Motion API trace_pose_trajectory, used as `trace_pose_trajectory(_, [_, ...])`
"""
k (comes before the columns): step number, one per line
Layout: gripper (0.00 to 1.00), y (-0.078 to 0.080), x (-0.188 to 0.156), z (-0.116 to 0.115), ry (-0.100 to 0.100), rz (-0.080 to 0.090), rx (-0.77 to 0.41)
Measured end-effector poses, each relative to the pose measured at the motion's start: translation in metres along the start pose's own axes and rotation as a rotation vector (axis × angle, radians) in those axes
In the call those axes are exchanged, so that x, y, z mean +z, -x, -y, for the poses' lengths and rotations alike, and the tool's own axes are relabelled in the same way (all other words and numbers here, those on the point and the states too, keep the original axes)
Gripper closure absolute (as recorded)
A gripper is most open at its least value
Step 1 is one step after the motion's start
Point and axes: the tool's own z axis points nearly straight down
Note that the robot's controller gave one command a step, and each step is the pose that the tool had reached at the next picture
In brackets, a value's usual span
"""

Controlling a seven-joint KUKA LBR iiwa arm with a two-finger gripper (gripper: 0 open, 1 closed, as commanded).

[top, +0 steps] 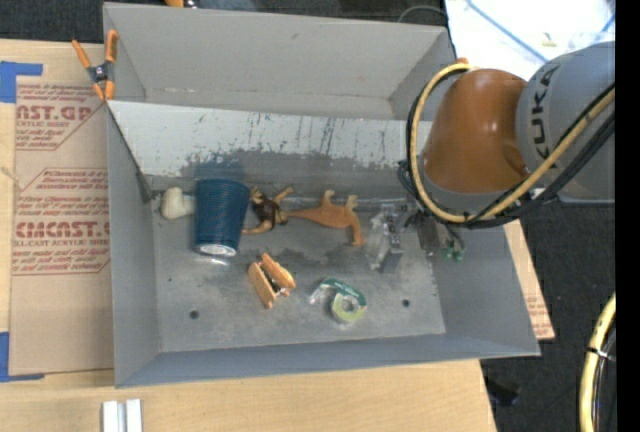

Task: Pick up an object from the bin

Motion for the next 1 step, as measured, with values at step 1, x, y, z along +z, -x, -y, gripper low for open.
trace_pose_trajectory(1, [0.00, -0.0048, 0.0500, 0.0072, -0.001, 0.004, -0.272])
